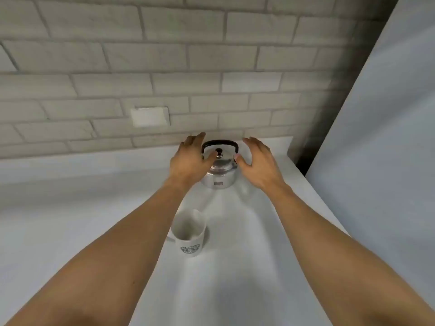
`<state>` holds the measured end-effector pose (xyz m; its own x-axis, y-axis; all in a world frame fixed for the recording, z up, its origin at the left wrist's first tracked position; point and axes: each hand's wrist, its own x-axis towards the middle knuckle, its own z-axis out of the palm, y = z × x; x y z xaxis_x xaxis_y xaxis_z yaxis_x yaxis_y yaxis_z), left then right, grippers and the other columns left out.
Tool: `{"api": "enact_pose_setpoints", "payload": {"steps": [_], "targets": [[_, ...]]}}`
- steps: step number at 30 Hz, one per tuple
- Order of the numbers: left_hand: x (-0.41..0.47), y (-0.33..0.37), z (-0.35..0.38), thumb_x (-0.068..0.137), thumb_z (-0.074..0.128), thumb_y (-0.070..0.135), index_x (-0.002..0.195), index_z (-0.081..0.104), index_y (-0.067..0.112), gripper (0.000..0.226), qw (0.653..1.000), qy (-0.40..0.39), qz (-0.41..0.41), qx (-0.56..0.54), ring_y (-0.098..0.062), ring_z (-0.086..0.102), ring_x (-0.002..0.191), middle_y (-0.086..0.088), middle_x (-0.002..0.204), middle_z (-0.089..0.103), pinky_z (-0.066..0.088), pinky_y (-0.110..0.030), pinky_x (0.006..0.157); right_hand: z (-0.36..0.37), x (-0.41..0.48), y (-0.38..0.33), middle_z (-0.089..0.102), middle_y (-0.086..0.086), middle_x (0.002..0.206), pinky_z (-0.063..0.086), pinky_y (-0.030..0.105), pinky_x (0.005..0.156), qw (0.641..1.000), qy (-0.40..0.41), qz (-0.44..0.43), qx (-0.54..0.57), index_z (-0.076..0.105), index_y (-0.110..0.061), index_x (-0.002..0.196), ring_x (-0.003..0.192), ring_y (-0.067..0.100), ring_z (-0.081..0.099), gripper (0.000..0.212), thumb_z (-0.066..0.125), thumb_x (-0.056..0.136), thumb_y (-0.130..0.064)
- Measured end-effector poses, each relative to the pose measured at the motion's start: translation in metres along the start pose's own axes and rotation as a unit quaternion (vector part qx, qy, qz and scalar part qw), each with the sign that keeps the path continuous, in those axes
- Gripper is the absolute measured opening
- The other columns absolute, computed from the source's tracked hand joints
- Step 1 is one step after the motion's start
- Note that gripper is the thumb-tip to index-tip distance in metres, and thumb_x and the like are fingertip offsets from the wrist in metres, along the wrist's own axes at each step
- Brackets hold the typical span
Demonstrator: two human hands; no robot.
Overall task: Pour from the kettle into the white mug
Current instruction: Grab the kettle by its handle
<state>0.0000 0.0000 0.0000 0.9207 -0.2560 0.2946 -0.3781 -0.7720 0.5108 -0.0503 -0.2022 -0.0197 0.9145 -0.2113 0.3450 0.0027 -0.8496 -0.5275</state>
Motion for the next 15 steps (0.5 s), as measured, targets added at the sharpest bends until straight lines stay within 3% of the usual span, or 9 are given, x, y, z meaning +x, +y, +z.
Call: {"api": "enact_pose_setpoints", "payload": {"steps": [5, 7, 11, 13, 15], "targets": [[0.036, -0.015, 0.032, 0.103, 0.06, 0.04, 0.16, 0.037, 0.022, 0.064, 0.998, -0.035, -0.051, -0.001, -0.027, 0.044, 0.148, -0.001, 0.163, 0.042, 0.048, -0.045, 0.111, 0.036, 0.06, 0.019, 0.038, 0.002, 0.162, 0.027, 0.025, 0.11, 0.997, -0.075, 0.002, 0.032, 0.041, -0.022, 0.154, 0.148, 0.023, 0.033, 0.058, 0.057, 0.101, -0.039], [0.051, -0.017, 0.044, 0.105, 0.058, 0.034, 0.161, 0.036, 0.02, 0.062, 0.998, -0.033, -0.062, -0.004, -0.028, 0.043, 0.149, -0.003, 0.165, 0.041, 0.047, -0.046, 0.113, 0.048, 0.083, 0.023, 0.037, 0.001, 0.162, 0.027, 0.029, 0.114, 0.994, -0.1, -0.008, 0.043, 0.04, -0.022, 0.155, 0.148, 0.023, 0.032, 0.058, 0.056, 0.102, -0.039], [0.079, -0.025, 0.061, 0.109, 0.051, 0.023, 0.163, 0.034, 0.016, 0.056, 0.994, -0.086, -0.067, -0.003, -0.032, 0.045, 0.149, -0.01, 0.165, 0.041, 0.044, -0.045, 0.116, 0.065, 0.114, 0.031, 0.044, 0.002, 0.157, 0.034, 0.047, 0.115, 0.988, -0.145, -0.058, -0.001, 0.04, -0.021, 0.155, 0.144, 0.027, 0.037, 0.059, 0.052, 0.103, -0.045], [0.089, -0.032, 0.067, 0.11, 0.047, 0.02, 0.152, 0.05, 0.015, 0.042, 0.993, -0.097, -0.074, -0.008, -0.036, 0.06, 0.131, -0.014, 0.145, 0.061, 0.05, -0.045, 0.106, 0.072, 0.122, 0.036, 0.054, 0.005, 0.147, 0.039, 0.047, 0.11, 0.981, -0.173, -0.083, -0.002, 0.045, -0.018, 0.151, 0.136, 0.028, 0.046, 0.054, 0.053, 0.104, -0.042], [0.093, -0.038, 0.071, 0.11, 0.047, 0.019, 0.131, 0.064, 0.012, 0.028, 0.994, -0.088, -0.065, -0.006, -0.034, 0.068, 0.104, -0.009, 0.111, 0.068, 0.052, -0.041, 0.084, 0.077, 0.128, 0.04, 0.062, 0.005, 0.134, 0.045, 0.042, 0.103, 0.973, -0.2, -0.113, 0.024, 0.054, -0.016, 0.144, 0.124, 0.027, 0.057, 0.044, 0.055, 0.104, -0.035]]}}
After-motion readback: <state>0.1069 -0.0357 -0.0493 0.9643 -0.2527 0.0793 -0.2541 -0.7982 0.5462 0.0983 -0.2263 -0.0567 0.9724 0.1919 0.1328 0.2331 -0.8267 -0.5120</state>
